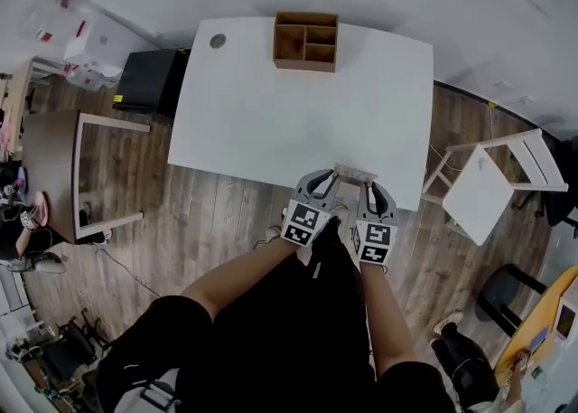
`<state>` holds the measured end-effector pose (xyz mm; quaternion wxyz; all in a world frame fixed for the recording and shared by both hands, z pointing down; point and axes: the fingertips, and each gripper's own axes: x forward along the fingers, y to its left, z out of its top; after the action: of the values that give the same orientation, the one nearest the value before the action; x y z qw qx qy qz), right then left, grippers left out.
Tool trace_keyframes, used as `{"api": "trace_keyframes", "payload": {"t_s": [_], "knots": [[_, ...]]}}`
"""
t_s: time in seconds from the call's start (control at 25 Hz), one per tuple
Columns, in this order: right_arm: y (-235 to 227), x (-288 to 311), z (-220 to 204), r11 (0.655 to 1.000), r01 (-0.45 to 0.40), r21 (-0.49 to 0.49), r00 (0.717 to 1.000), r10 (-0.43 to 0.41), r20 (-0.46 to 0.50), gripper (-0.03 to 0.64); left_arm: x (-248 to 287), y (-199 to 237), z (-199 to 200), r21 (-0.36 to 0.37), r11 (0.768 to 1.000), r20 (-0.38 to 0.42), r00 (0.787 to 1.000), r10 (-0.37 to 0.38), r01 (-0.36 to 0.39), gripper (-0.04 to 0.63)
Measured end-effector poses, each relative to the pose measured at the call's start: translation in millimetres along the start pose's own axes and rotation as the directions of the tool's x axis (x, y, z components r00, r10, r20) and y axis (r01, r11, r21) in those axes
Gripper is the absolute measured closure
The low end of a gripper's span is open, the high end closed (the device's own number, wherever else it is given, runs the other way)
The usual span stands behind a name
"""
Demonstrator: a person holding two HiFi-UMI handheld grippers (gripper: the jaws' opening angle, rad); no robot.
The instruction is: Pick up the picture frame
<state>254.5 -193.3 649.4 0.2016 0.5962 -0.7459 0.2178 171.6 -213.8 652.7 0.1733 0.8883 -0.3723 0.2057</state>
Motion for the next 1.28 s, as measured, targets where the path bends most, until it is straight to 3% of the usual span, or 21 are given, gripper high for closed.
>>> {"api": "trace_keyframes", "payload": {"t_s": [0.32,0.64,1.04,1.28], "knots": [[113,-51,19,1.0,-0.02,0.003,0.998,0.02,0.059,0.54,-124,32,1,0.025,0.999,0.064,0.997,0.047,-0.048,0.531],[218,-89,52,0.997,-0.064,-0.049,0.985,0.07,0.155,0.54,-234,71,7,-0.009,0.991,0.139,0.981,0.135,-0.135,0.534],[301,-106,76,0.988,-0.109,-0.105,0.969,0.129,0.211,0.541,-318,108,9,-0.054,0.976,0.209,0.954,0.217,-0.211,0.534],[324,-103,86,0.981,-0.12,-0.154,0.962,0.153,0.225,0.543,-335,123,4,-0.081,0.968,0.238,0.938,0.252,-0.239,0.534]]}}
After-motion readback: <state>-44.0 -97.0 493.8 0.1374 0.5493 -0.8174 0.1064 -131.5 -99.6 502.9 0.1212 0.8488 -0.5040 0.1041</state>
